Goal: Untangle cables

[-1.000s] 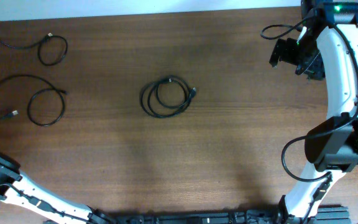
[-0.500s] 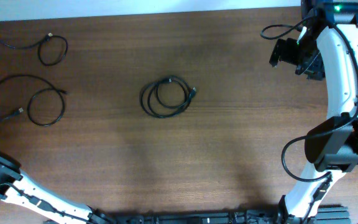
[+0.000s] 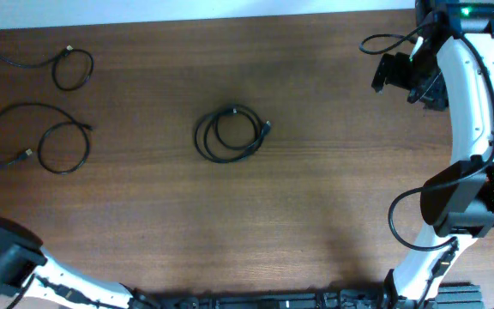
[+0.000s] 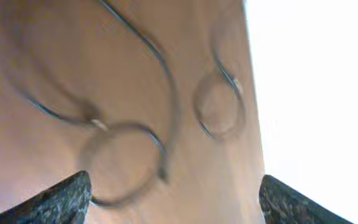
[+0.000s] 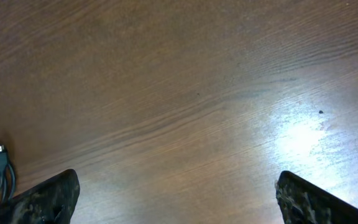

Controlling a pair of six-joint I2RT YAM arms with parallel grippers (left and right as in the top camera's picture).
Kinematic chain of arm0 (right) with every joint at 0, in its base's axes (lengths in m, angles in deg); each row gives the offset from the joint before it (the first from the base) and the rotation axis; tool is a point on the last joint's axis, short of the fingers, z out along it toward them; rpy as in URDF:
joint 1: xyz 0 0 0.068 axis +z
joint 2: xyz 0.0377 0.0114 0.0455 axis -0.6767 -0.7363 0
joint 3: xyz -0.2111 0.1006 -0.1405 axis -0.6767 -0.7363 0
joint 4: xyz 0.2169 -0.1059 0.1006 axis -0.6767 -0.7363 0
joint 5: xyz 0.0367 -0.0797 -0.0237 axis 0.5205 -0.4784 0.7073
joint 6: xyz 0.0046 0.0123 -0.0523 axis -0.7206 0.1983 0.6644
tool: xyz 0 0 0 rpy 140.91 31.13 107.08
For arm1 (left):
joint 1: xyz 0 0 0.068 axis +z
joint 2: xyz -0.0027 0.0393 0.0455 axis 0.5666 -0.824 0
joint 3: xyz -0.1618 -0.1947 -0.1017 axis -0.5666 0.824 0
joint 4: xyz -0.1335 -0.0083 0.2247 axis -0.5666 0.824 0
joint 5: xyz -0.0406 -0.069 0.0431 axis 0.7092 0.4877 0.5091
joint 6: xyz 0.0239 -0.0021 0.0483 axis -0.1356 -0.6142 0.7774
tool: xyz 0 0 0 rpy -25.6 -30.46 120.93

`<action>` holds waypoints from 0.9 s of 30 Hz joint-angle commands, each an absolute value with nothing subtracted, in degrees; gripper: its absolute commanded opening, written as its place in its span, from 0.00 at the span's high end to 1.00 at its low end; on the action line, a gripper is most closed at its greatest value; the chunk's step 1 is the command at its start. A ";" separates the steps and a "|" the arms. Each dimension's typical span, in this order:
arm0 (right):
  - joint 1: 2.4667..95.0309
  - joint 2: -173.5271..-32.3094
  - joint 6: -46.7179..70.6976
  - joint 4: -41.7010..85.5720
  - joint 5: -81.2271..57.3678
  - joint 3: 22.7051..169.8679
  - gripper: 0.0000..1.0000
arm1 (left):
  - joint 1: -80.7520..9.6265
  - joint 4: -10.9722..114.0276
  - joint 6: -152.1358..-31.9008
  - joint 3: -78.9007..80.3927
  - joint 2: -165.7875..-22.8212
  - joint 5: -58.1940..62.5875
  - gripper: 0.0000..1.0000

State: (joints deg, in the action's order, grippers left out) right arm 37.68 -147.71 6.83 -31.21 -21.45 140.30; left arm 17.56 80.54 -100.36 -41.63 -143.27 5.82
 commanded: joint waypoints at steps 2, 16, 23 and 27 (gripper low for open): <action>37.63 -147.08 7.16 -31.30 -21.56 140.14 0.02 | 2.96 90.09 -88.77 -41.13 -143.78 10.66 0.12; 37.63 -147.08 7.16 -31.30 -21.56 140.14 0.02 | -53.67 72.67 -84.20 -16.72 -144.04 -23.11 0.01; 37.63 -147.08 7.16 -31.30 -21.54 140.14 0.01 | -54.87 69.96 -86.50 -12.89 -144.26 -37.28 0.01; 37.63 -147.08 7.16 -31.30 -21.56 140.14 0.02 | -54.85 66.69 -86.52 -9.96 -144.80 -37.71 0.01</action>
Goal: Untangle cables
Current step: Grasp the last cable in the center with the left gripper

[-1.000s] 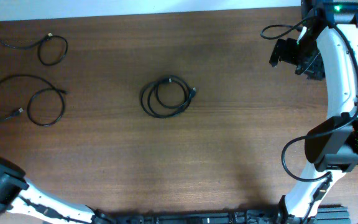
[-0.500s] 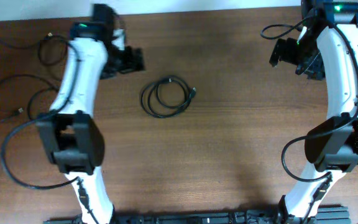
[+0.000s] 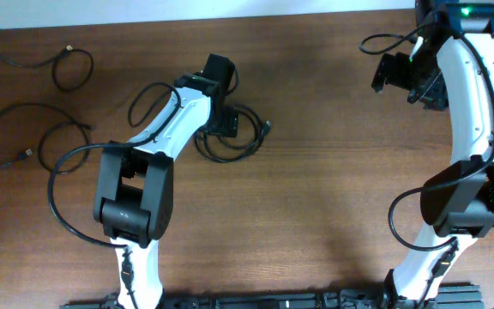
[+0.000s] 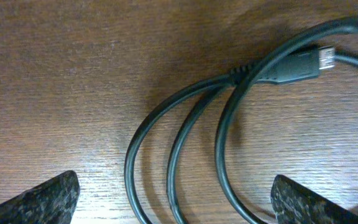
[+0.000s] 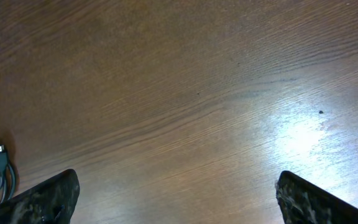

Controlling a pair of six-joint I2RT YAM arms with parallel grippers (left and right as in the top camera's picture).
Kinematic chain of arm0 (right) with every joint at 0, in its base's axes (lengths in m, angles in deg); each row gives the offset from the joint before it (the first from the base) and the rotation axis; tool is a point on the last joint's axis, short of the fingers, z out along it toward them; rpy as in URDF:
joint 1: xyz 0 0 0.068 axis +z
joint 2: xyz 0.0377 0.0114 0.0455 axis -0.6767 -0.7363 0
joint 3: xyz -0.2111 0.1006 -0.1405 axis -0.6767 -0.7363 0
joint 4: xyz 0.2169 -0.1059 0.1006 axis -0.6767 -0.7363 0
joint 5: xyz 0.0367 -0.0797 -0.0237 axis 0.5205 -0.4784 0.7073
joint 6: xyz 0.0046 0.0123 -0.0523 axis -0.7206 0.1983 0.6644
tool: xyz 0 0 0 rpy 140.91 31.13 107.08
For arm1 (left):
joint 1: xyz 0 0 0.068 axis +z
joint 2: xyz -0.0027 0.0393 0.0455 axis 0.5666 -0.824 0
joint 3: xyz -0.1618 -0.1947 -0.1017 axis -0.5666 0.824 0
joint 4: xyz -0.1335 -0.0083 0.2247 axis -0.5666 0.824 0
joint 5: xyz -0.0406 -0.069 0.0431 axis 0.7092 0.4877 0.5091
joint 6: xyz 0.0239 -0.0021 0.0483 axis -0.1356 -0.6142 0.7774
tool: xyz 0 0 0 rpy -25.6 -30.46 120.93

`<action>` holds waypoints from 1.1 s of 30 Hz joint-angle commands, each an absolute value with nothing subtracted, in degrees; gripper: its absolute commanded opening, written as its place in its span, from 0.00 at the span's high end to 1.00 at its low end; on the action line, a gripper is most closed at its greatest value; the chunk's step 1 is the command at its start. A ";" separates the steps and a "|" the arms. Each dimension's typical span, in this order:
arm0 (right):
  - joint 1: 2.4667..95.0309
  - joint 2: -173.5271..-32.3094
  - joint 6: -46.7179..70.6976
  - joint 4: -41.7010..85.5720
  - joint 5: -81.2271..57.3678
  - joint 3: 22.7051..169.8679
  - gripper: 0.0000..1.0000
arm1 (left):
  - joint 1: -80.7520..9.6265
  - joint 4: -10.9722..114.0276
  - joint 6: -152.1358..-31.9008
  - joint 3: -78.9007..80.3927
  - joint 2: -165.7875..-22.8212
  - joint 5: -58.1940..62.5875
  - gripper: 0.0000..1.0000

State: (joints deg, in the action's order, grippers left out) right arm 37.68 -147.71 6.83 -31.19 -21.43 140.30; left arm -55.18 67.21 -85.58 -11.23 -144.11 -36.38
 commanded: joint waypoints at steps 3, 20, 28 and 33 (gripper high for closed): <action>37.63 -147.08 7.16 -31.30 -21.56 140.14 0.01 | -53.02 64.63 -86.54 -8.83 -144.85 -37.60 0.01; 37.63 -147.08 7.16 -31.28 -21.56 140.14 0.02 | -51.59 61.48 -86.52 -2.53 -145.57 -32.03 0.26; 37.63 -147.08 7.16 -31.28 -21.56 140.14 0.02 | -51.03 61.46 -86.54 -1.53 -145.57 -30.15 0.58; 37.63 -147.08 7.16 -31.30 -21.56 140.14 0.02 | -50.85 60.22 -86.52 -1.68 -145.55 -30.15 1.00</action>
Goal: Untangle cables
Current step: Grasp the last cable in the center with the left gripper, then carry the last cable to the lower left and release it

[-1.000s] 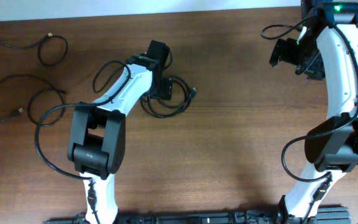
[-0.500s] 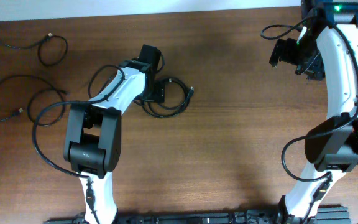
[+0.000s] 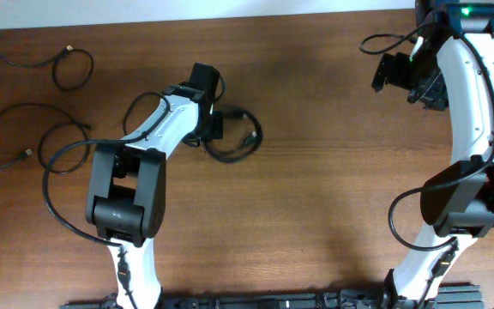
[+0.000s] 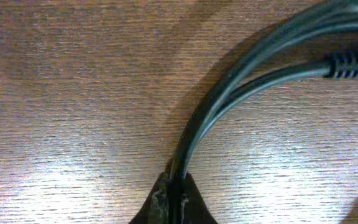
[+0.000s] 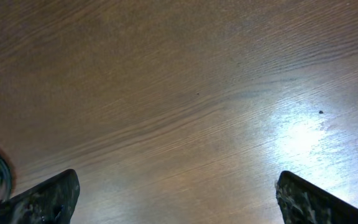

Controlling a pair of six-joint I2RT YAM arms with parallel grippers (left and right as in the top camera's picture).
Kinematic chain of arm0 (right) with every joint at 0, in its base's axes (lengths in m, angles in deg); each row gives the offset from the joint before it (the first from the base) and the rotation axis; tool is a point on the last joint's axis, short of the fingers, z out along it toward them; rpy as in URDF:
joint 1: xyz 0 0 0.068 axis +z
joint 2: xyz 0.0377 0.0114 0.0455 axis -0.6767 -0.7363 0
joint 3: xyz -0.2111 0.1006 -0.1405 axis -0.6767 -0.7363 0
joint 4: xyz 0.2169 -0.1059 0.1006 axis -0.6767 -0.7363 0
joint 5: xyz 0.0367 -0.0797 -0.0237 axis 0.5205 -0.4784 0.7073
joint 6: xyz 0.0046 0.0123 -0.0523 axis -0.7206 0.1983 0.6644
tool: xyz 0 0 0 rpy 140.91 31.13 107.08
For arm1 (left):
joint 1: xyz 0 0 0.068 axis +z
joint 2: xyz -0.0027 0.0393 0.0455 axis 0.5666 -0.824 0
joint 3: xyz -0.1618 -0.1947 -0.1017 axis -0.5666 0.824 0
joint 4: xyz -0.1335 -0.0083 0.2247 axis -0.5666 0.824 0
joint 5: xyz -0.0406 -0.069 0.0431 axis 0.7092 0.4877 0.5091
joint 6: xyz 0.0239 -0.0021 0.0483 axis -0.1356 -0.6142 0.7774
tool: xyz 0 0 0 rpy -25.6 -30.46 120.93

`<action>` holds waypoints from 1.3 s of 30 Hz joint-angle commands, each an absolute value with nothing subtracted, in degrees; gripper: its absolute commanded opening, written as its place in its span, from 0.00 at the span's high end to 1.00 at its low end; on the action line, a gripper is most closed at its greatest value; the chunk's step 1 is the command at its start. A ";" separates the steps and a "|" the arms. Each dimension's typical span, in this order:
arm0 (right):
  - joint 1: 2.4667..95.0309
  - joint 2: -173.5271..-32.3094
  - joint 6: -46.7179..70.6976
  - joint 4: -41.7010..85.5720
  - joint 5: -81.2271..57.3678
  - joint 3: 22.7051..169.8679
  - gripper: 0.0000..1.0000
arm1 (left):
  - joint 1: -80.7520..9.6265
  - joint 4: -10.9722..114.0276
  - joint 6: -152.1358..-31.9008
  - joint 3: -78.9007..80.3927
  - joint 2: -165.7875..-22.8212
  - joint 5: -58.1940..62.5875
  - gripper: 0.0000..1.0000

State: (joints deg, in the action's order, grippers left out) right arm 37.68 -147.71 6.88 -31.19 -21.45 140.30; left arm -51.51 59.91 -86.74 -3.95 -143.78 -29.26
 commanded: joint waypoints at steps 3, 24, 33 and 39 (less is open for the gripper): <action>37.63 -147.08 7.16 -31.30 -21.56 140.14 0.02 | -50.83 62.14 -86.61 -3.91 -144.89 -30.13 1.00; 37.63 -147.08 7.16 -31.30 -21.56 140.14 0.01 | -0.14 71.32 -94.17 -13.26 -104.09 -19.68 1.00; 37.63 -147.08 7.16 -31.30 -21.56 140.14 0.02 | 15.53 81.81 -125.73 -8.24 -106.34 -53.23 1.00; 37.63 -147.08 7.16 -31.30 -21.56 140.14 0.02 | 22.81 77.42 -125.08 -4.70 -113.77 -55.16 1.00</action>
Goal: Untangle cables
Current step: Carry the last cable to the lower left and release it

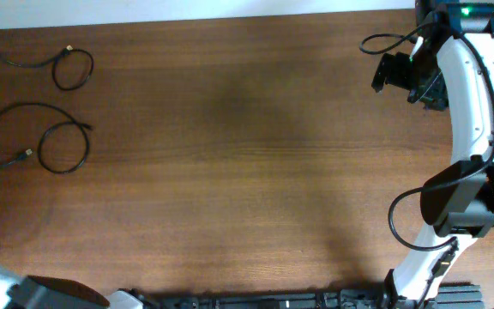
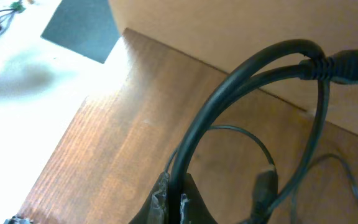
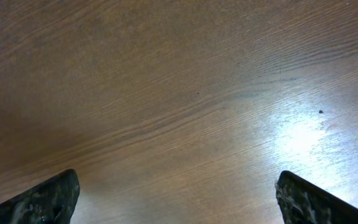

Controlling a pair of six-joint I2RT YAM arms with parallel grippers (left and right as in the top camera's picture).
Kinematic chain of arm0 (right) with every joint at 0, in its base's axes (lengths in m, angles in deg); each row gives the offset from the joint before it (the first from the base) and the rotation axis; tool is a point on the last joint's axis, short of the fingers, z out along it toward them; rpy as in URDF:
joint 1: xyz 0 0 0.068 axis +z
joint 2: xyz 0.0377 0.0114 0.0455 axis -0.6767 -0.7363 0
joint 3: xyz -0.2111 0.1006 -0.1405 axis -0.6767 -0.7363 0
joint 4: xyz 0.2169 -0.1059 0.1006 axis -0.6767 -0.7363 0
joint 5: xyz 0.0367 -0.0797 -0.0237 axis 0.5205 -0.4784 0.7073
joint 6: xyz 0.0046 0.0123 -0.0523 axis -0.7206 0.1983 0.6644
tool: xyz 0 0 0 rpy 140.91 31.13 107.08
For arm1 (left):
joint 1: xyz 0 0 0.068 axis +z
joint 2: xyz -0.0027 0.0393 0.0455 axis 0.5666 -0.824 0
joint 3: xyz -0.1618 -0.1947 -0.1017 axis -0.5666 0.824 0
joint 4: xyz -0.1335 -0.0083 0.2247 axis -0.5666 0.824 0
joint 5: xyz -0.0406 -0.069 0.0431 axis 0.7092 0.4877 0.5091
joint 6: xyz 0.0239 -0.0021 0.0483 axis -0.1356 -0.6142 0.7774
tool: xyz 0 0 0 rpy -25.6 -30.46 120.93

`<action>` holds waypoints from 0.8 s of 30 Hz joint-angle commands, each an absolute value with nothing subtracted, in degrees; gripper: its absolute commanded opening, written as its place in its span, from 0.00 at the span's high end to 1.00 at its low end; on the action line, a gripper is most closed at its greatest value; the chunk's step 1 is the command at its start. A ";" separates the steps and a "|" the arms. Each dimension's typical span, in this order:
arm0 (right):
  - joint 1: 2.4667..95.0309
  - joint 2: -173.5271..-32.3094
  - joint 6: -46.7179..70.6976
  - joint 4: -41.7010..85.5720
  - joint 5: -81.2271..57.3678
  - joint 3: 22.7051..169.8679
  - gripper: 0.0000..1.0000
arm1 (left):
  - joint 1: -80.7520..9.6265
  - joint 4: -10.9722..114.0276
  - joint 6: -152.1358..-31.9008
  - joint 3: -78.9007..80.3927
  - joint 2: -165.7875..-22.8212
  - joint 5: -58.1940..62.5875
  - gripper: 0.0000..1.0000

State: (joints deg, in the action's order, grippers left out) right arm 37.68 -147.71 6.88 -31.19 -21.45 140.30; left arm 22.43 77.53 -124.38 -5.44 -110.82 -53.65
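Note:
My left gripper [image 2: 174,200] is shut on a black coiled cable [image 2: 253,62], whose loops rise from the jaws with a plug end at the upper right. In the overhead view this gripper is out of frame at the lower left; only a thin arc of cable shows there. No cable lies in the middle of the table [image 1: 247,172]. Over bare wood at the far right hangs my right gripper [image 3: 178,202], open, with nothing between its fingers [image 3: 48,199].
Two thin black cables lie loose at the far left: a small loop [image 1: 74,67] at the back and a longer one [image 1: 63,148] in front of it. The left wrist view shows a table corner [image 2: 126,34] with white floor beyond.
My left arm has gone from the table's middle to beyond the lower left corner, still shut on the coiled cable, which no longer lies on the table. The right arm has not moved.
The coil lay alone mid-table with my left arm off at the lower left. Then my left gripper was open over the coil, then shut on its left side with the coil flattened. Now the coil hangs from it at the table's left corner.

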 commanded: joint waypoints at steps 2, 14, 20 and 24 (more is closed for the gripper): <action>37.63 -147.08 7.16 -31.30 -21.56 140.14 0.02 | 22.81 77.42 -124.66 -4.70 -119.32 -53.41 1.00; 37.63 -147.08 7.16 -31.30 -21.56 140.14 0.02 | 26.89 75.82 -109.34 -4.67 -132.04 -26.00 0.92; 37.63 -147.08 7.16 -31.30 -21.56 140.14 0.02 | 26.89 74.82 -103.44 -4.28 -132.50 -25.39 0.57; 37.63 -147.08 7.16 -31.30 -21.56 140.14 0.02 | 26.92 74.79 -103.44 -3.80 -132.50 -31.94 0.31</action>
State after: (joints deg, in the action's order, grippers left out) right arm 37.68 -147.71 6.83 -31.19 -21.45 140.30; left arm 26.70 74.90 -104.29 -4.54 -131.65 -27.57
